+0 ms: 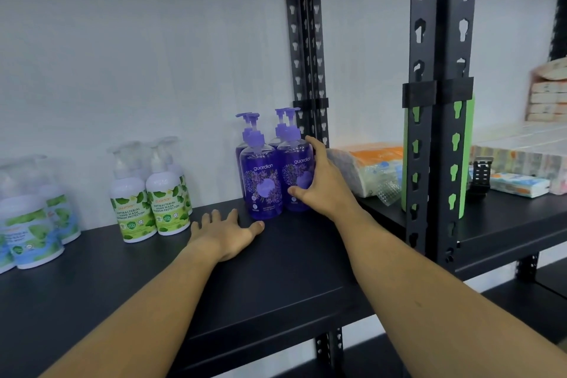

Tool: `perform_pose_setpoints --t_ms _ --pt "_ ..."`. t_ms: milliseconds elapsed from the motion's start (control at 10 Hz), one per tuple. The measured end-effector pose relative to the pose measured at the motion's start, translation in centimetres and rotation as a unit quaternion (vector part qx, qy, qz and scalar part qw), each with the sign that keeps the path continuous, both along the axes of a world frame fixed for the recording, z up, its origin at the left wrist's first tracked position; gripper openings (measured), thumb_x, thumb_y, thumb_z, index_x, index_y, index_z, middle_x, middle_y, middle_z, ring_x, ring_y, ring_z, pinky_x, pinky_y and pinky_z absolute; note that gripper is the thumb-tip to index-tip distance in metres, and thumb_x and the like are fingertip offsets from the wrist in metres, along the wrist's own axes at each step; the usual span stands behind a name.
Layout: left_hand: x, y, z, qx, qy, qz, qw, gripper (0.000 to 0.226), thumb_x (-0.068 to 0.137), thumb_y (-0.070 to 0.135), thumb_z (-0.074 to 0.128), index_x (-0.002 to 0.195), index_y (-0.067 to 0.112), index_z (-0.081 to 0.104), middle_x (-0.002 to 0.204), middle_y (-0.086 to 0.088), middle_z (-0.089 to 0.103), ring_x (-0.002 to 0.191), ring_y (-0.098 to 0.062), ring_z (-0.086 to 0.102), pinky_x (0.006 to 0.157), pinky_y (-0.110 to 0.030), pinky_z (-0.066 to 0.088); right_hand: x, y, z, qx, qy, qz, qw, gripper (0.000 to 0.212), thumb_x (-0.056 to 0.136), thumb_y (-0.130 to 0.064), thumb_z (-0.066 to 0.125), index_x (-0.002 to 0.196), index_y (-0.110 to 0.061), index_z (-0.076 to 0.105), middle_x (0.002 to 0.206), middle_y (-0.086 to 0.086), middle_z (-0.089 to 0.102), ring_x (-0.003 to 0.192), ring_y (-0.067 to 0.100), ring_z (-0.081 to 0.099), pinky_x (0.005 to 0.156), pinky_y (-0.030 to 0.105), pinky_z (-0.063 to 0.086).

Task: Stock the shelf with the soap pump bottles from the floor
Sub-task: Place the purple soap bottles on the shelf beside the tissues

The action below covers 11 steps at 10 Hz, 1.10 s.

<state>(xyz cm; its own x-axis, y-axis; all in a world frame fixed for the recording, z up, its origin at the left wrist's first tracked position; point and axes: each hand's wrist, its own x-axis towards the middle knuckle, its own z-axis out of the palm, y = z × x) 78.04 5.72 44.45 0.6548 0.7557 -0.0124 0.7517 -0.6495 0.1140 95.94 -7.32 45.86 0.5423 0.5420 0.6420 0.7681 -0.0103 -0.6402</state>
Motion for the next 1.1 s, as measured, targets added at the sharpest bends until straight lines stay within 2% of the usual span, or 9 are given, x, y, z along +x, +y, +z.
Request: perform_pose_setpoints --t_ms 200,500,700,800,900,1000,1100 --pt "-0.1 -0.1 0.1 0.002 -0.002 -0.001 1.0 0.09 0.088 0.081 0.023 0.159 0.027 0.01 0.166 -0.014 0.003 0.153 -0.032 0.0 0.123 -0.05 0.004 0.1 -0.1 -0.2 -0.002 0.005 0.006 1.0 0.106 0.071 -0.023 0.081 0.148 -0.048 0.014 0.138 -0.004 0.055 0.12 0.015 0.058 0.104 0.044 0.049" --pt "-0.1 -0.1 0.1 -0.001 -0.001 -0.001 1.0 0.09 0.088 0.081 0.023 0.159 0.027 0.01 0.166 -0.015 0.003 0.153 -0.033 0.0 0.123 -0.05 0.004 0.1 -0.2 -0.1 -0.001 -0.005 -0.011 1.0 0.105 0.068 -0.027 0.084 0.144 -0.051 0.017 0.13 -0.005 0.06 0.115 0.015 0.061 0.101 0.045 0.052" --pt "-0.2 -0.1 0.2 -0.003 -0.005 -0.001 1.0 0.09 0.089 0.081 0.024 0.159 0.027 0.01 0.166 -0.015 0.002 0.153 -0.033 0.0 0.123 -0.05 0.003 0.2 -0.2 0.0 -0.002 0.005 -0.013 1.0 0.106 0.067 -0.026 0.085 0.145 -0.05 0.018 0.133 -0.006 0.059 0.119 0.015 0.059 0.102 0.046 0.051" --pt "-0.4 -0.5 0.3 -0.003 -0.009 -0.001 1.0 0.09 0.089 0.08 0.025 0.16 0.025 0.011 0.166 -0.014 0.003 0.153 -0.032 0.001 0.123 -0.05 0.004 -0.2 -0.3 -0.2 0.0 0.054 -0.009 0.998 0.111 0.067 -0.025 0.087 0.148 -0.047 0.014 0.137 -0.007 0.056 0.126 0.014 0.055 0.108 0.046 0.047" --pt "-0.6 -0.9 0.4 -0.001 -0.02 -0.001 1.0 0.087 0.092 0.076 0.027 0.159 0.023 0.014 0.166 -0.014 0.007 0.153 -0.032 0.003 0.123 -0.049 0.006 -0.9 -0.8 -0.5 -0.023 0.083 -0.033 0.996 0.114 0.068 -0.037 0.085 0.153 -0.042 0.007 0.154 -0.002 0.04 0.139 0.019 0.042 0.113 0.049 0.04" --pt "-0.9 -1.2 0.7 0.008 -0.03 0.001 1.0 0.084 0.094 0.072 0.028 0.158 0.02 0.017 0.165 -0.014 0.012 0.152 -0.032 0.009 0.122 -0.049 0.01 -1.6 -1.7 -0.4 -0.061 0.06 -0.068 0.994 0.103 0.08 -0.041 0.078 0.157 -0.025 0.011 0.16 0.004 0.03 0.143 0.025 0.036 0.114 0.045 0.037" --pt "-1.8 -2.6 0.9 0.017 -0.042 -0.005 0.999 0.077 0.097 0.066 0.031 0.156 0.016 0.024 0.163 -0.015 0.02 0.149 -0.035 0.019 0.12 -0.048 0.019 -2.9 -3.3 -0.4 -0.168 0.037 -0.097 0.98 0.09 0.089 -0.051 0.066 0.156 -0.016 0.017 0.157 0.014 0.031 0.139 0.037 0.039 0.109 0.05 0.04"
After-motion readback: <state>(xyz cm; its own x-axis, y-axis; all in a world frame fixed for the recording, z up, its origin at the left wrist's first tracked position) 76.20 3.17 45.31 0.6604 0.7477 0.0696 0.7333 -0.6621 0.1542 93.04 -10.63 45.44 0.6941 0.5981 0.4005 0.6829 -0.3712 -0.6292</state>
